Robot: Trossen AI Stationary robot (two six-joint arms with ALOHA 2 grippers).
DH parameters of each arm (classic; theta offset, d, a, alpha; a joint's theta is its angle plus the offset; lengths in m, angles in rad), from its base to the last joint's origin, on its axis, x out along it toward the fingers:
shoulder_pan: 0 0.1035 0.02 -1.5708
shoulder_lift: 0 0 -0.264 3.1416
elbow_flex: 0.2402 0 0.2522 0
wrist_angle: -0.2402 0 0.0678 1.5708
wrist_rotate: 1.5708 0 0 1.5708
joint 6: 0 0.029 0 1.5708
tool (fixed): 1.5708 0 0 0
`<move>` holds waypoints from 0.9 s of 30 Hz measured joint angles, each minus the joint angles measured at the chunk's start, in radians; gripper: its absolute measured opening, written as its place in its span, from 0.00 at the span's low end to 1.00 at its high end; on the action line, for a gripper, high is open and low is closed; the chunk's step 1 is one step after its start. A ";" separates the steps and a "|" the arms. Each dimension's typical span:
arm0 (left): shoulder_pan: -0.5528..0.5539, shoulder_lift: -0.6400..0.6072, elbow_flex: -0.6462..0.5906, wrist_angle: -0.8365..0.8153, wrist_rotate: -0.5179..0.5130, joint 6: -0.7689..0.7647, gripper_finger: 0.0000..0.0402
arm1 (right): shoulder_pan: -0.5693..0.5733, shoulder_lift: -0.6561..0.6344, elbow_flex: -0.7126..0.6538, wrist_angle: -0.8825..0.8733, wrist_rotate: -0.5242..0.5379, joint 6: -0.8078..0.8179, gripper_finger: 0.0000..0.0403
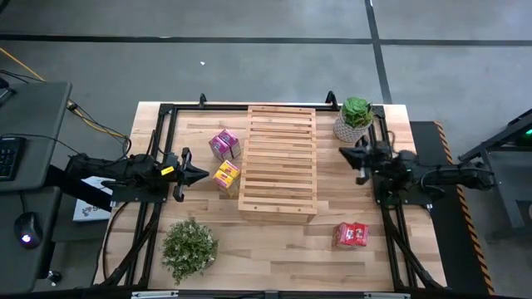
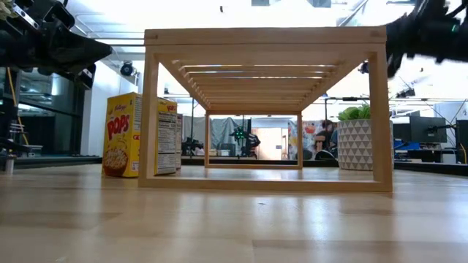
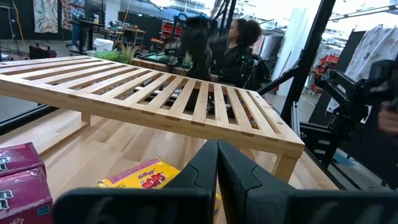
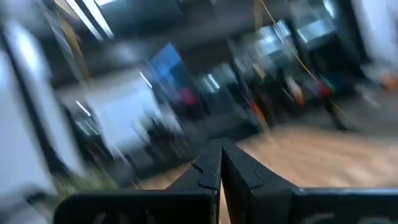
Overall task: Stack cereal on shelf
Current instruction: Put the right red cereal box on the shelf
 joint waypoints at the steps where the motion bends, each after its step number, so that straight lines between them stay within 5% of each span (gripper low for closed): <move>1: 0.000 0.000 0.000 0.000 0.000 0.000 0.01 | 0.000 0.011 0.000 0.076 -0.032 0.007 0.00; 6: 0.000 0.000 0.000 0.000 0.000 0.000 0.01 | 0.001 0.098 0.069 0.151 -0.115 0.012 0.08; 12: 0.000 0.000 0.000 0.000 0.000 0.000 0.01 | 0.001 0.264 0.271 -0.050 -0.105 -0.042 0.40; 19: 0.000 0.000 0.000 0.000 0.000 0.000 0.01 | 0.001 0.450 0.700 -0.751 -0.196 0.046 0.78; 27: 0.000 0.000 0.000 0.000 0.000 0.000 0.01 | 0.073 0.678 1.067 -1.587 -0.295 0.457 0.83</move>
